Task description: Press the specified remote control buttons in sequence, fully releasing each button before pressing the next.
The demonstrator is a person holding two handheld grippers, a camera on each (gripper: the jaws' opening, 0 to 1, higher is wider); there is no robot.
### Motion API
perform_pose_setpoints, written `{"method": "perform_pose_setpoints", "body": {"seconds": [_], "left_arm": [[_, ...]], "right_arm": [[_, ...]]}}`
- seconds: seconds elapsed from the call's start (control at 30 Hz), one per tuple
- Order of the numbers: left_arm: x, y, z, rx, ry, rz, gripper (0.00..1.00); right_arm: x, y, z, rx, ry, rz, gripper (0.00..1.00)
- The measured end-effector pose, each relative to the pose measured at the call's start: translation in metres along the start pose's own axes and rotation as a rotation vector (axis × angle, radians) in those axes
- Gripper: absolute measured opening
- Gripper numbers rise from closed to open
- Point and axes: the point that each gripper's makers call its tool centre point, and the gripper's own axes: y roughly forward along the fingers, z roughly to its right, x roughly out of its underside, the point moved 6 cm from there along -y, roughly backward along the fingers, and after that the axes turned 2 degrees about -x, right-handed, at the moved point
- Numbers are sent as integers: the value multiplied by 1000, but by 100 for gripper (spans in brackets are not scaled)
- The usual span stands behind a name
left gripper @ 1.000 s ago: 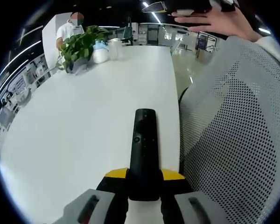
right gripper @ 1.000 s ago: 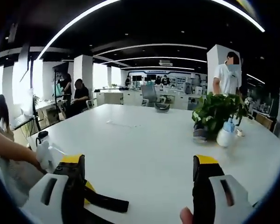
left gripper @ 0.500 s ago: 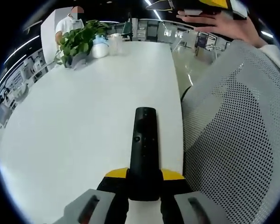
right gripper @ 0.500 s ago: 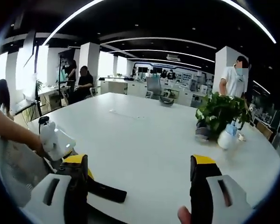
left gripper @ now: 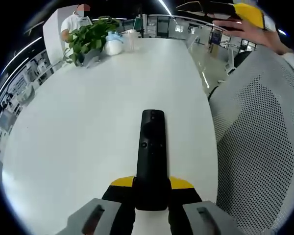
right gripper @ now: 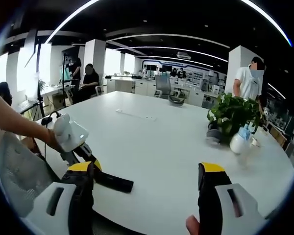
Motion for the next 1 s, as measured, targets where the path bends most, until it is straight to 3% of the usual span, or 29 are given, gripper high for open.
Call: {"method": "perform_pose_setpoints", "body": {"seconds": [0.47,0.67,1.0], "left_arm": [[4,-4,-43,-62,3,-55,23],[4,-6,-61,-98,47,-89,23],[-9,-8,-92,-126,78,-97,23]], "right_arm": [[2,2,-2,-10,-13,-22,89],[2,3,-6,-11,-53,-32,89],[4,4,-3,-6,-47,-38,88]]}}
